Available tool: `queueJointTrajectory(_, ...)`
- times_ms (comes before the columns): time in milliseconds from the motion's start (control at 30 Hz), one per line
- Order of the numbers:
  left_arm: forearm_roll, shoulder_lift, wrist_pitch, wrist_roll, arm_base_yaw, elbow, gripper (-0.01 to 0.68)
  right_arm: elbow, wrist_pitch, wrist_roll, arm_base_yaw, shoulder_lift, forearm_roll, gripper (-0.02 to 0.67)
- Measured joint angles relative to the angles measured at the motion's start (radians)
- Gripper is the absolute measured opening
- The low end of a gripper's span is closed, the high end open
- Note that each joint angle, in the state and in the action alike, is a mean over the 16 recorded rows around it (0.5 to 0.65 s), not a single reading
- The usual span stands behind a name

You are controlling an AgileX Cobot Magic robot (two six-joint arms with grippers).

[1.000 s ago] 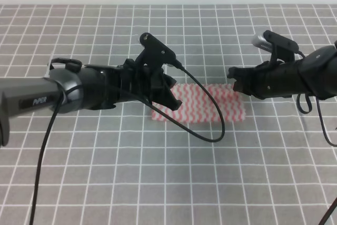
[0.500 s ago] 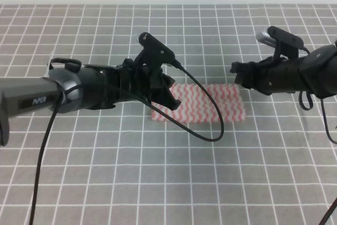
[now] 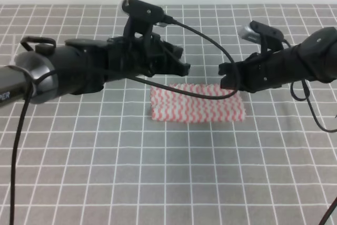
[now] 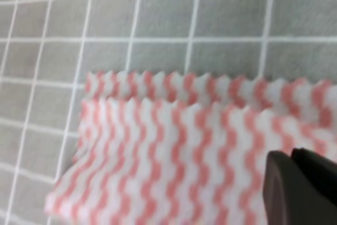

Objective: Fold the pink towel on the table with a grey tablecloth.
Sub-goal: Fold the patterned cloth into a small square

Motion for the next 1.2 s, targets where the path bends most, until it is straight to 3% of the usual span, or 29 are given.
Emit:
queueJointTrajectory(300, 0.157, 0.047, 0.161, -0.198, 0.033, 0.000, 0.005, -0.004, 0.089, 0.045, 0.000, 0.001, -0.052, -0.014)
queueJointTrajectory(467, 0.187, 0.089, 0.187, -0.225, 0.046, -0.001, 0.005, -0.004, 0.113, 0.071, 0.000, 0.002, -0.076, -0.014)
queueJointTrajectory(900, 0.197, 0.137, 0.018, -0.225, 0.049, -0.007, 0.011, -0.004, 0.131, 0.081, 0.001, 0.003, -0.087, -0.015)
queueJointTrajectory(1200, 0.185, 0.142, -0.036, -0.225, 0.049, -0.022, 0.087, -0.004, 0.126, 0.081, 0.001, 0.003, -0.087, -0.015)
